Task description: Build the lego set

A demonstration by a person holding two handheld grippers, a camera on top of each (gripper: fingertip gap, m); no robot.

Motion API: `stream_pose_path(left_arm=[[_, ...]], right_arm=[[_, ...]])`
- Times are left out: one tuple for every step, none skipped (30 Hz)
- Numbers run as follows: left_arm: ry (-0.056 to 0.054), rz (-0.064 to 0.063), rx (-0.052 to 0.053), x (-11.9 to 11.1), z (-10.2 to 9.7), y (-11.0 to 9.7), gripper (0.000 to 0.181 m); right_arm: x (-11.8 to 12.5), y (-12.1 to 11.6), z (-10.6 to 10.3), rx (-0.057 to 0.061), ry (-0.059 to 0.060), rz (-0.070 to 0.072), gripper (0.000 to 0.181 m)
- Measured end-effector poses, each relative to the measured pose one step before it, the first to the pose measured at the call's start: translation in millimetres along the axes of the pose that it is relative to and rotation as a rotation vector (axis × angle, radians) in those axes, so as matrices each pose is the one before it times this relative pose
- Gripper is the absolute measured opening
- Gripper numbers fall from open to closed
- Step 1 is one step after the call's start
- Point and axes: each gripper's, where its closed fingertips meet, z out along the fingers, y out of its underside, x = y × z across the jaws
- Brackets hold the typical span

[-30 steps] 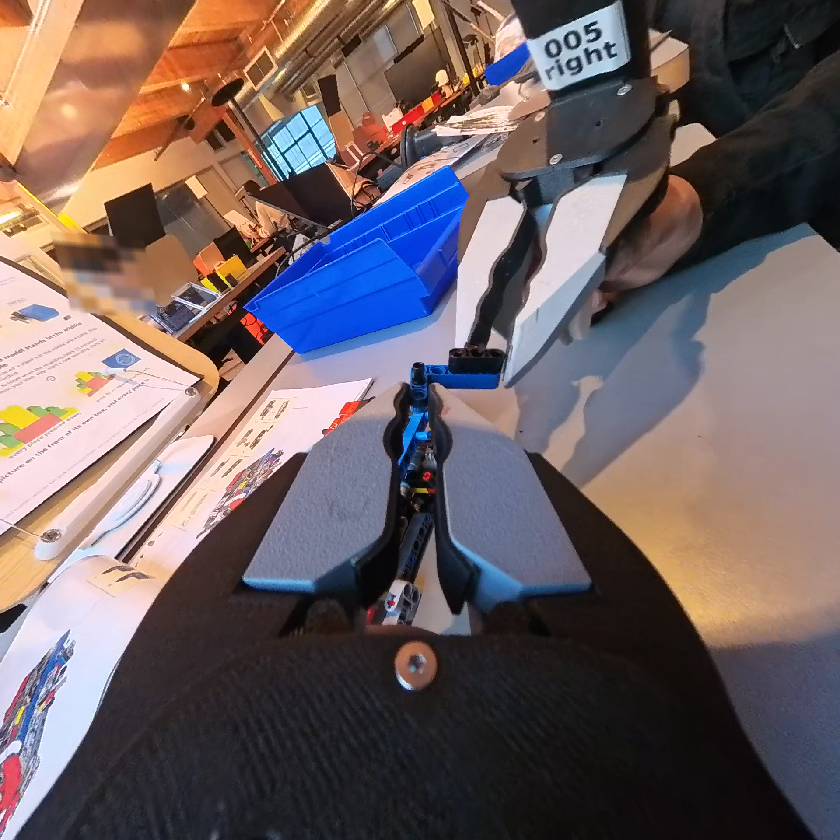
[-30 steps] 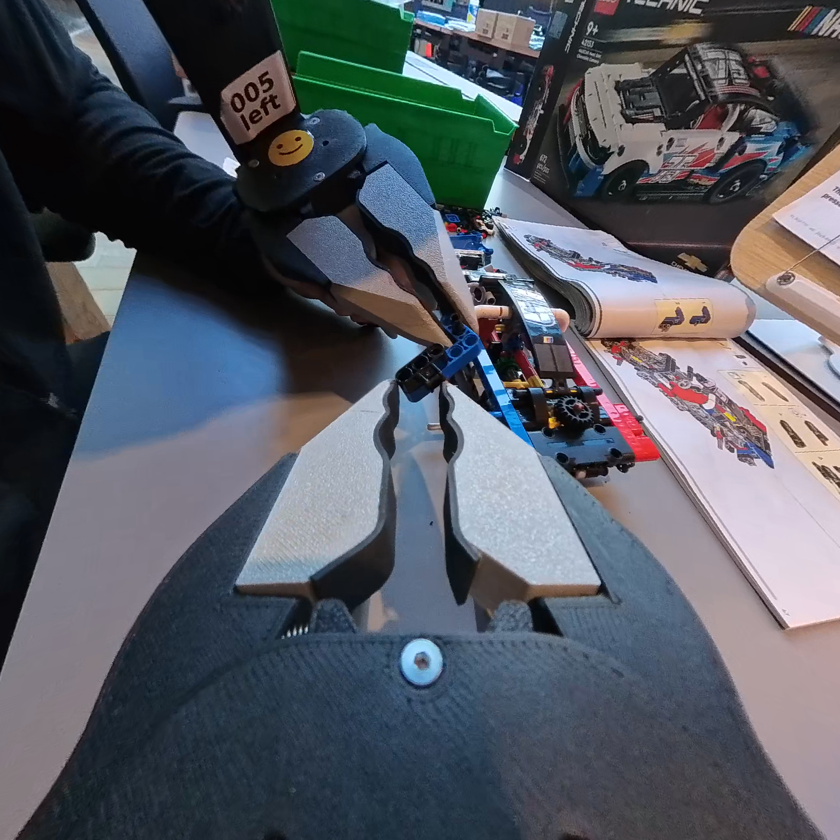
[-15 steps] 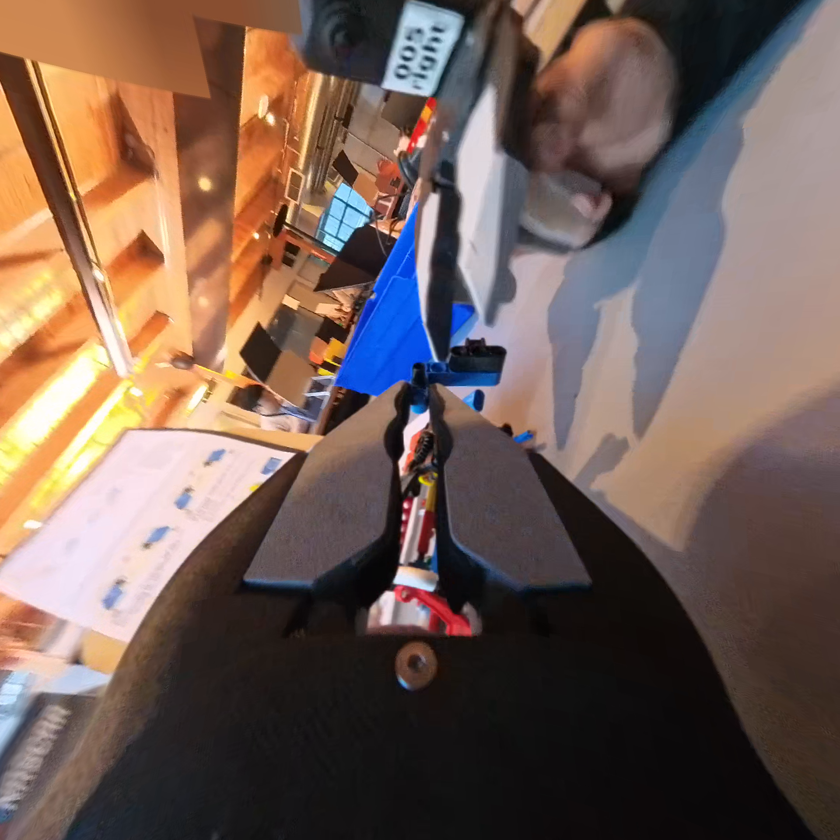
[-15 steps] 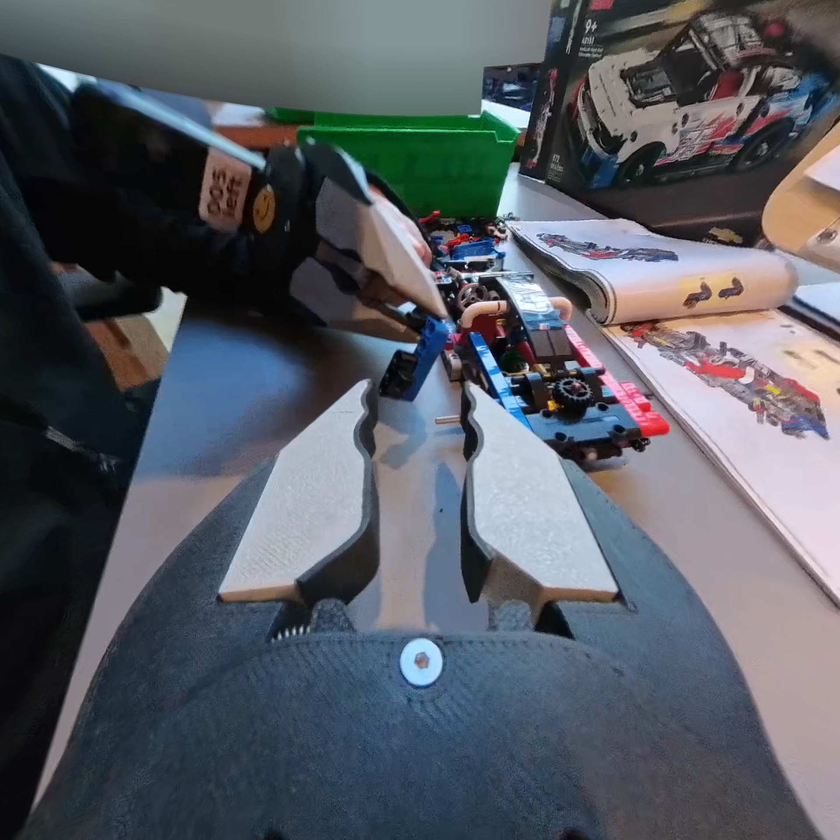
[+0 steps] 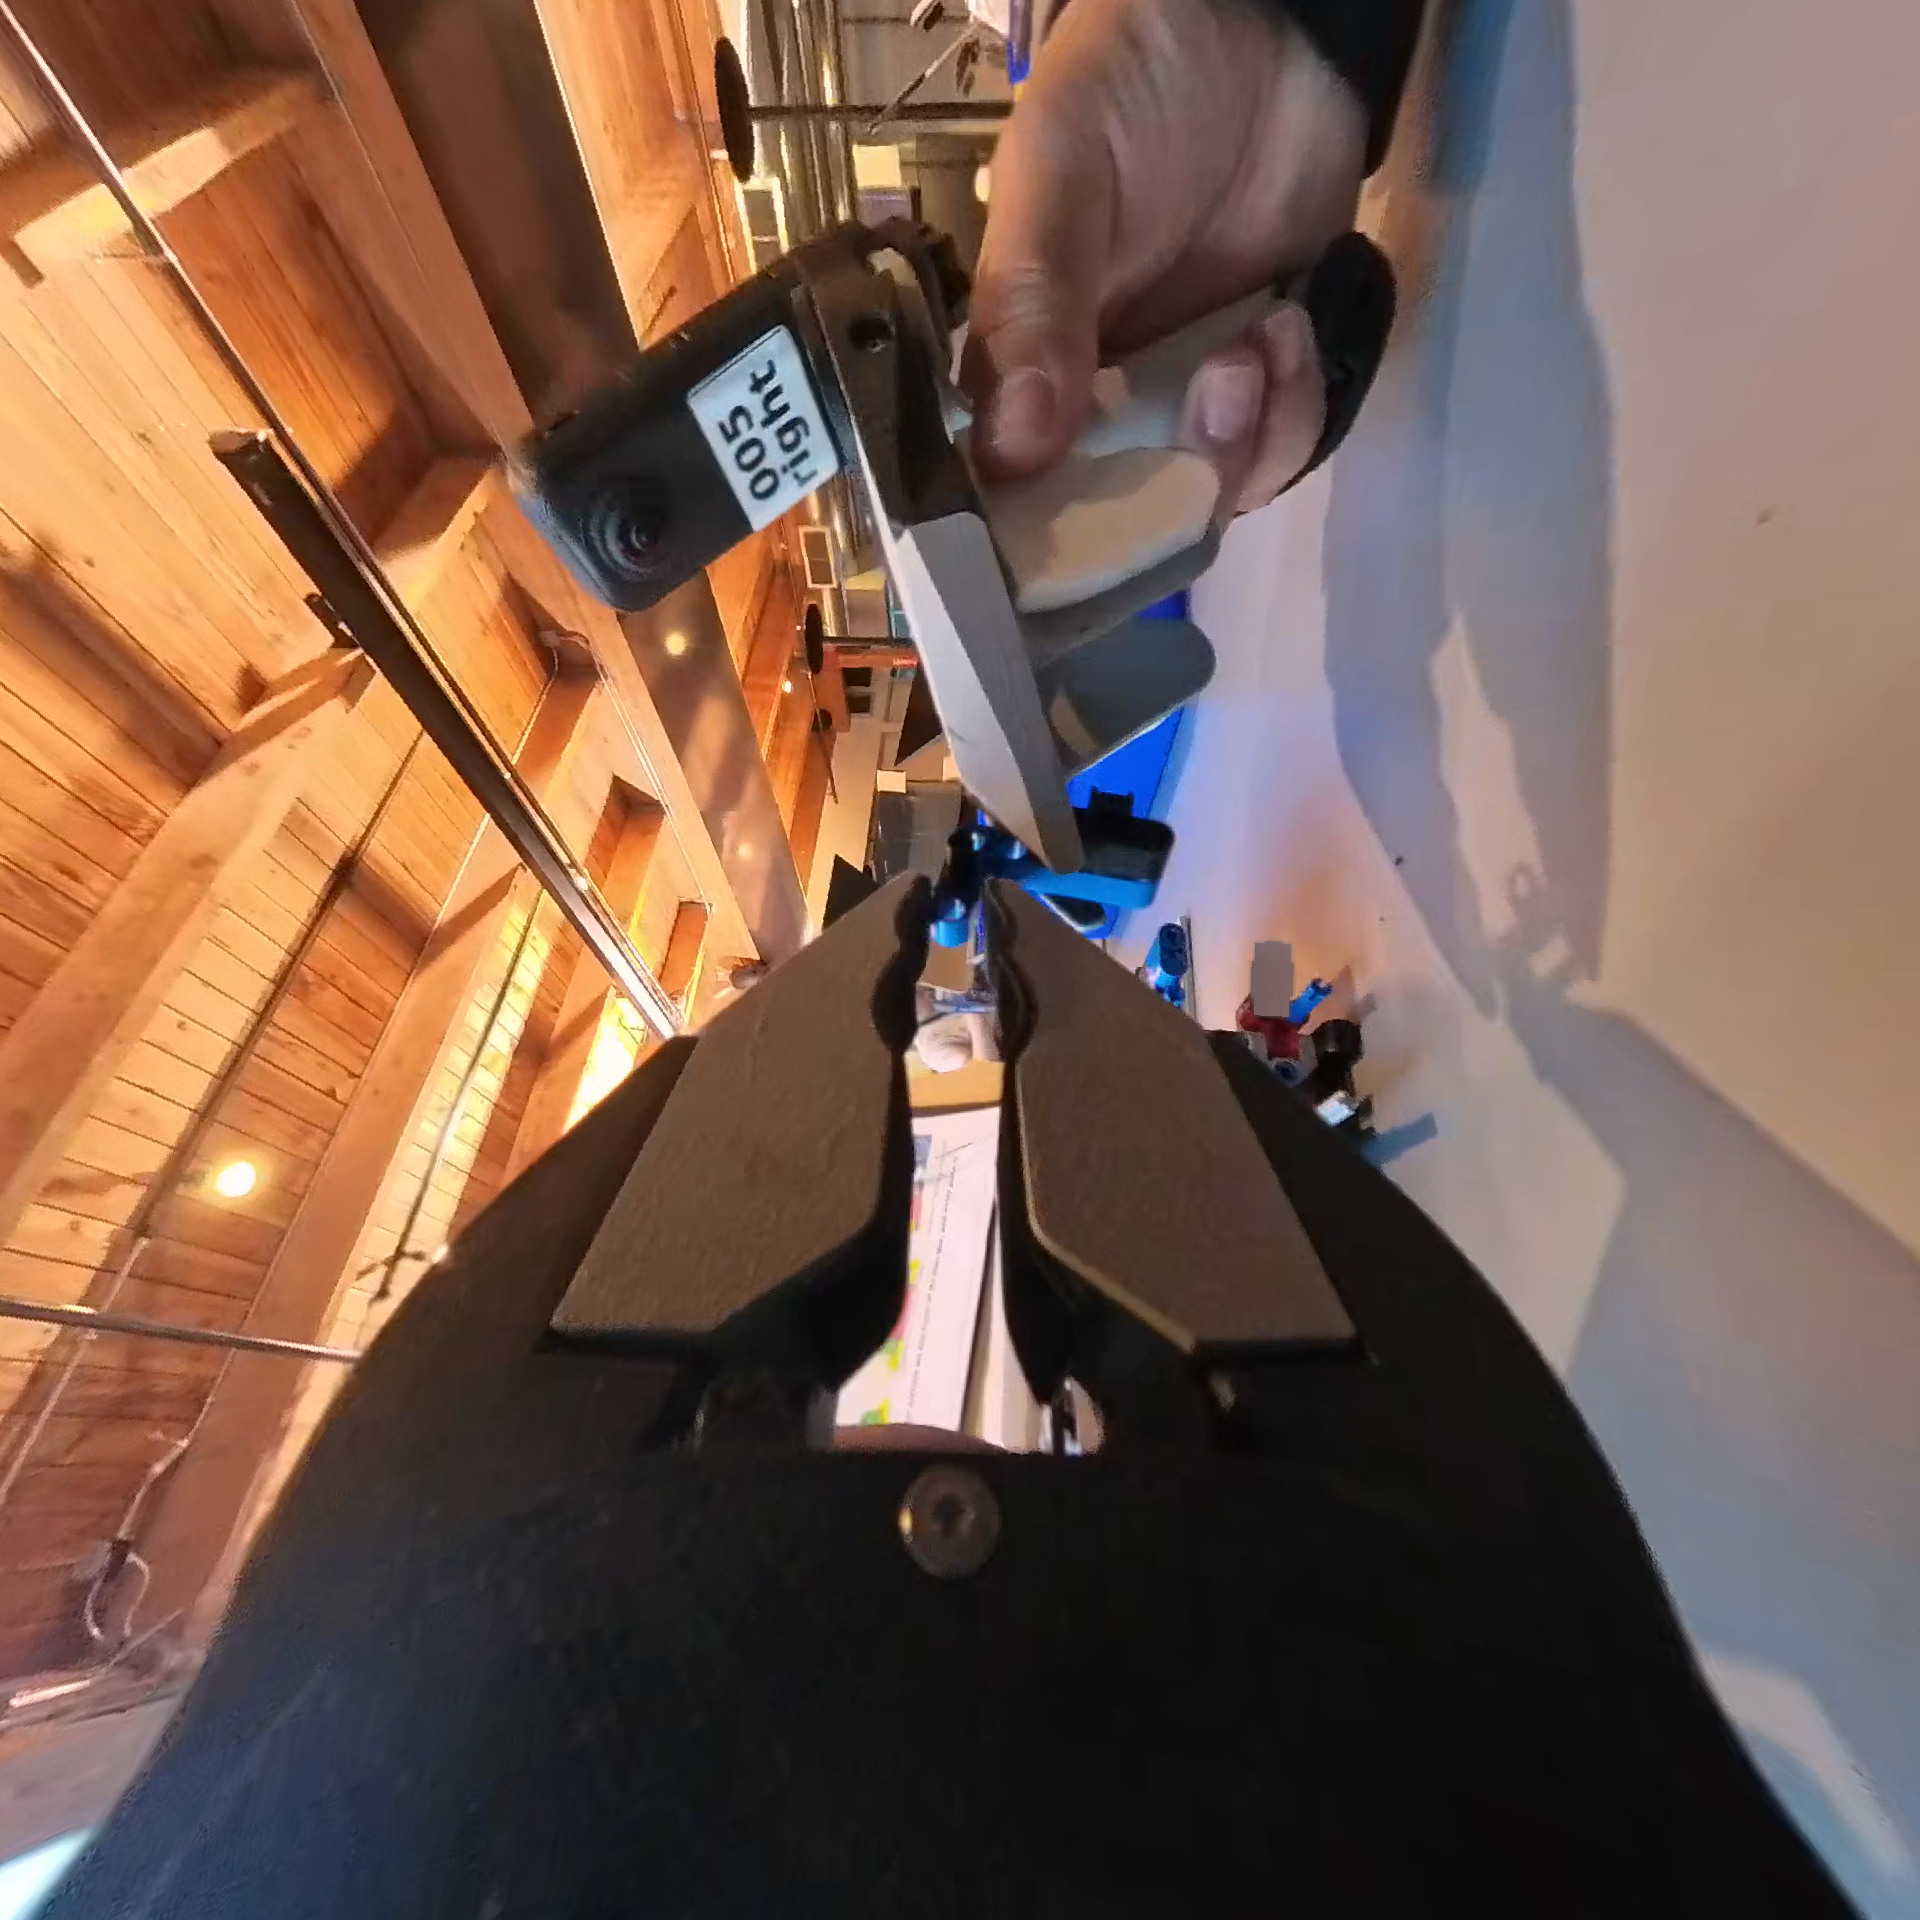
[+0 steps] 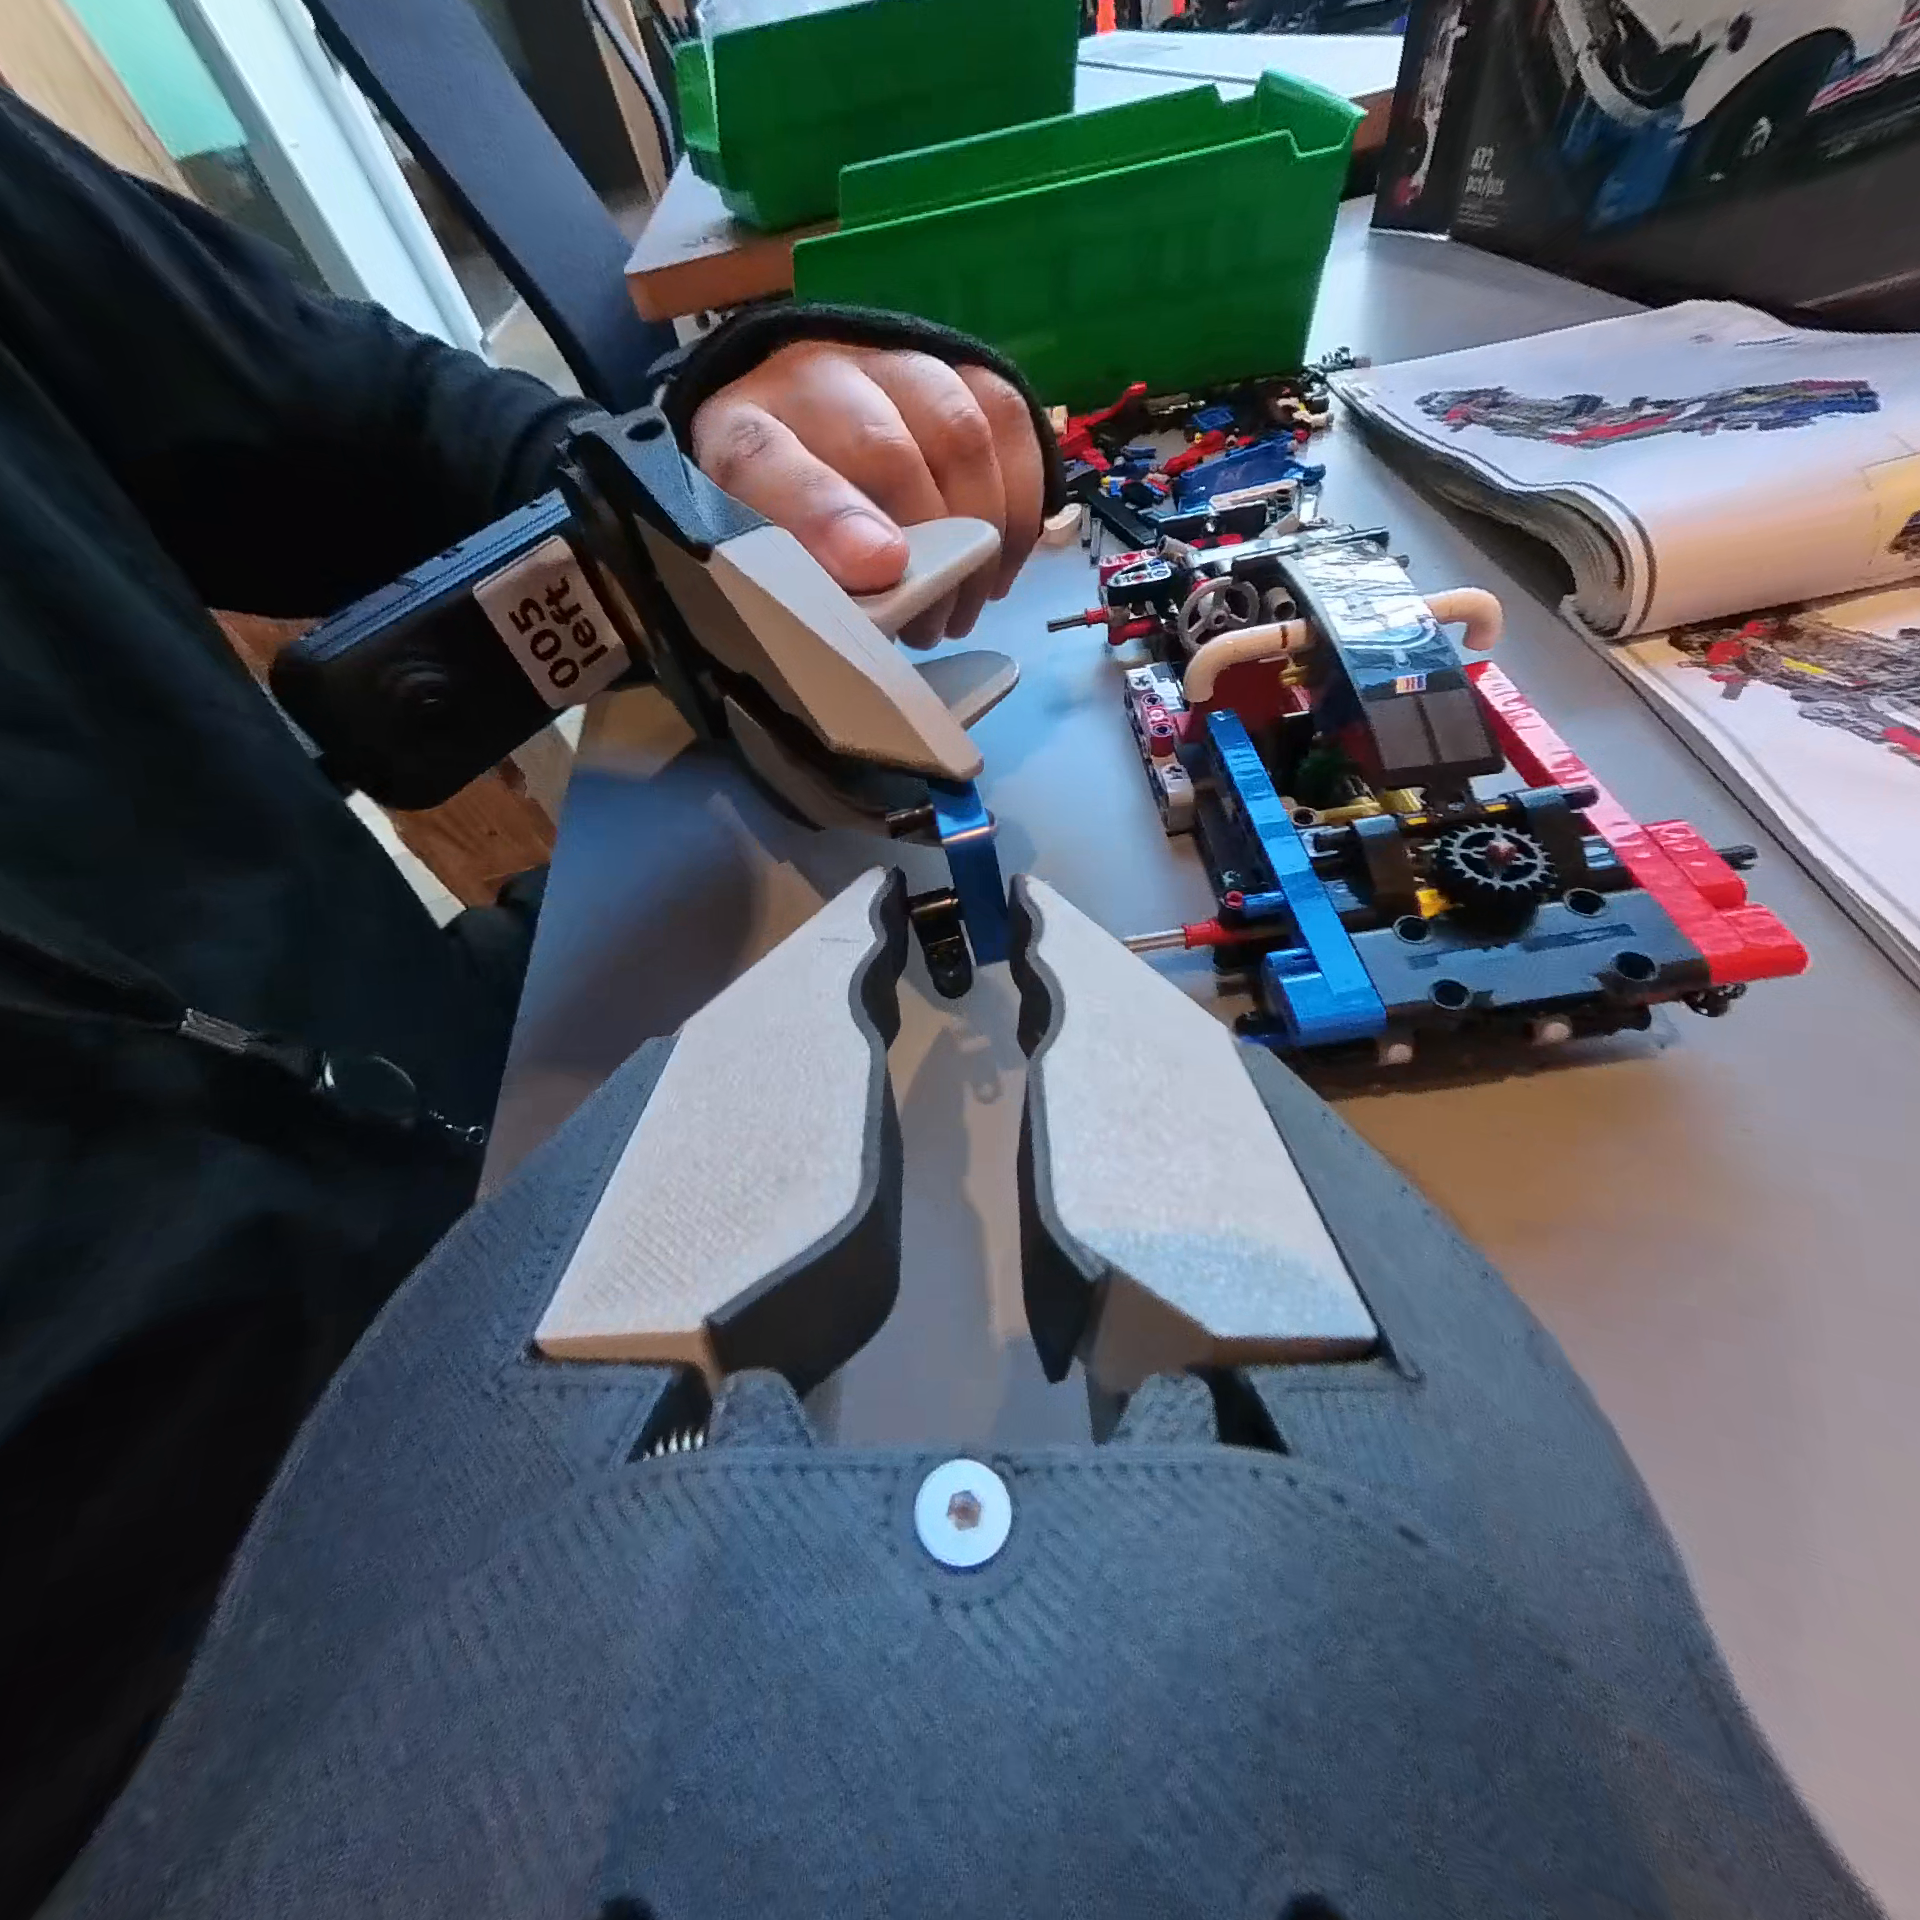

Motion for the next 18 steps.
stream_pose_path(left_arm=[[0.0116,-0.0397,-0.0172,1.01,0.12,2.12,0.007],[0.045,-0.0781,-0.0363,4.16,-0.11,4.96,0.014],[0.0636,-0.101,-0.0385,5.19,-0.85,5.29,0.022],[0.0533,-0.1105,-0.0225,3.15,-1.92,3.44,0.027],[0.0454,-0.1121,-0.0153,1.9,-2.53,2.52,0.027],[0.0389,-0.1221,-0.0123,0.3,-2.67,1.58,0.023],[0.0367,-0.1505,-0.0039,-1.47,-1.98,-0.46,0.018],[0.053,-0.1683,0.0047,-0.49,-1.3,-3.32,0.017],[0.0625,-0.1649,0.0138,0.39,-0.78,-5.7,0.015],[0.0595,-0.1446,-0.0031,0.35,0.69,-3.43,0.009],[0.0465,-0.1039,-0.0201,-0.89,1.1,-1.38,0.01],[0.0399,-0.0656,-0.0135,-0.66,0.68,-0.8,0.012],[0.0373,-0.0366,-0.0109,0.19,0.51,-0.11,0.01],[0.0186,-0.0159,-0.0151,-1.03,1.05,1.1,0.005],[0.0067,-0.0037,-0.0267,-1.31,1.92,3.29,0.005],[0.0177,0.0072,-0.0427,1.7,2.85,5.28,0.006],[0.0106,0.0081,-0.0299,2.19,2.58,3.06,0.008],[0.0118,0.0081,-0.0112,3.62,1.95,0.27,0.01]], right_arm=[[0.99,-0.21,0.08,0.0069,0.0094,0.0052,0.016],[2.85,0.56,-0.83,0.0035,0.0207,0.002,0.016],[3.12,1.2,-1.57,-0.0004,0.0225,-0.0044,0.016],[2.88,1.19,-1.84,-0.002,0.0218,-0.0056,0.016],[3.11,1.18,-1.74,-0.0055,0.0247,-0.0061,0.016],[3.67,1.52,-1.4,-0.0105,0.0313,-0.0106,0.016],[3.37,1.53,-0.69,-0.0121,0.0325,-0.0164,0.016],[1.72,1.66,0.0,-0.0133,0.0251,-0.0205,0.016],[0.62,2.31,0.96,-0.0181,0.0202,-0.0223,0.015],[-0.1,1.87,1.43,-0.0161,0.0173,-0.0244,0.015],[-2.24,1.23,1.83,-0.011,0.0028,-0.0231,0.015],[-3.42,1.71,2.26,-0.0149,-0.0083,-0.0161,0.016],[-1.76,1.76,2.27,-0.0151,-0.0018,-0.0121,0.016],[-0.87,1.22,2.09,-0.0109,0.0016,-0.012,0.016],[-0.68,0.43,1.44,-0.006,0.0003,-0.0094,0.016],[-0.01,-1.36,0.44,0.005,0.004,-0.0059,0.016],[0.31,-1.63,0.04,0.0077,0.0028,-0.0024,0.016],[0.14,0.38,0.21,-0.0031,-0.0022,0.0005,0.016]])
